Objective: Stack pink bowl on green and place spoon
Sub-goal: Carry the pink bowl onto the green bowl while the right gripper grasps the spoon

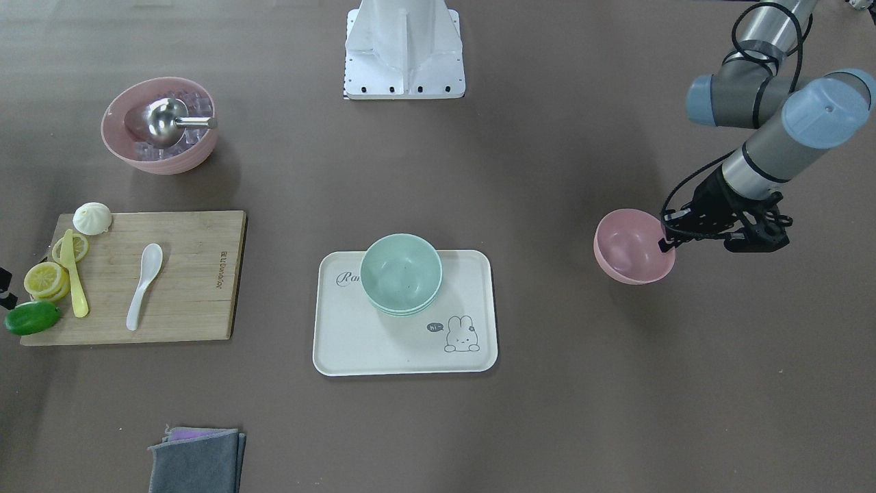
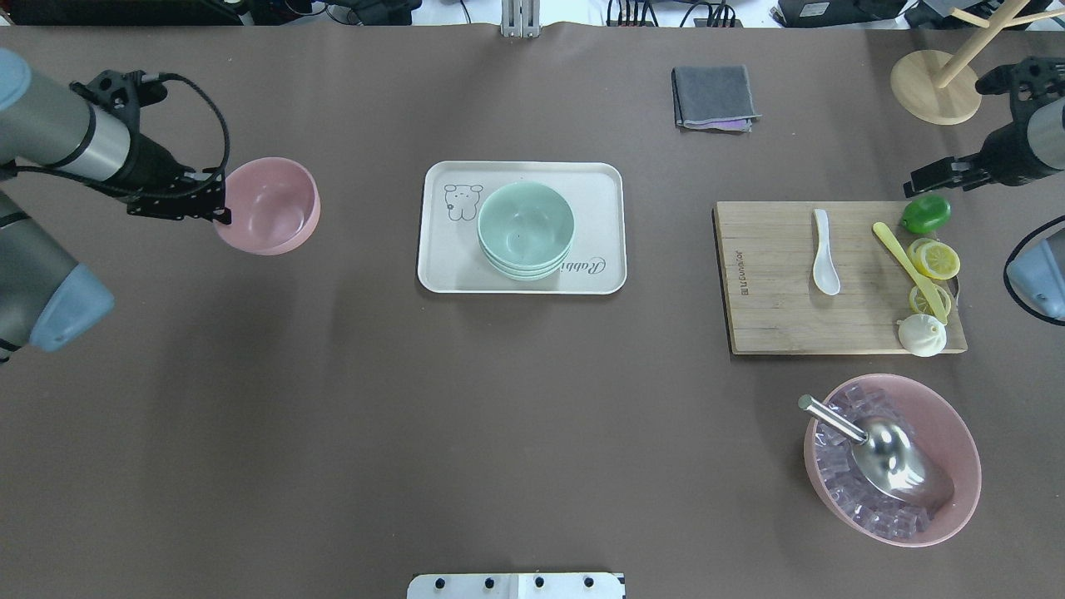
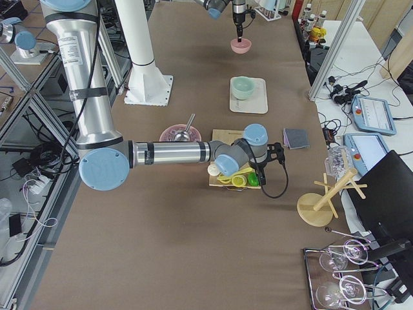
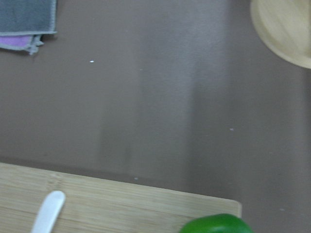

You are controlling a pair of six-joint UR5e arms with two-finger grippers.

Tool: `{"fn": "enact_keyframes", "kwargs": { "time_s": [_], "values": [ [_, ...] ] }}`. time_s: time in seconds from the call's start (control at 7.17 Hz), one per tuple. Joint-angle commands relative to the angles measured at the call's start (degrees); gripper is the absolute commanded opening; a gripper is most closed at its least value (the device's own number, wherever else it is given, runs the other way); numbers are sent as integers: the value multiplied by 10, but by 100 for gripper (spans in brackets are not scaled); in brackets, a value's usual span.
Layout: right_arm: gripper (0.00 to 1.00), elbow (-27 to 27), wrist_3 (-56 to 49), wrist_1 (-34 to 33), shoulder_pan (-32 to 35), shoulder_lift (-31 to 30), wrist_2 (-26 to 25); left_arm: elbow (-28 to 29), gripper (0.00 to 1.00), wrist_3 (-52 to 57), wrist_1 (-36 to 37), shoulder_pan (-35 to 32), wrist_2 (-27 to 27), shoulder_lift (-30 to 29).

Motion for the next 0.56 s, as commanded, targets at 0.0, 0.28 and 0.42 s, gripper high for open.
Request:
{"fn": "enact_keyframes", "kwargs": {
  "time_s": [0.0, 0.28, 0.42],
  "values": [
    [100, 51, 138, -2, -74, 9, -35, -21, 0, -30, 148, 28, 9, -130],
    [96, 59, 192, -2, -120, -1, -35, -11, 0, -86, 160, 82, 63, -188],
    [90, 47, 191, -5, -129, -3, -35, -11, 0, -88, 160, 99, 82, -193]
  ]
}}
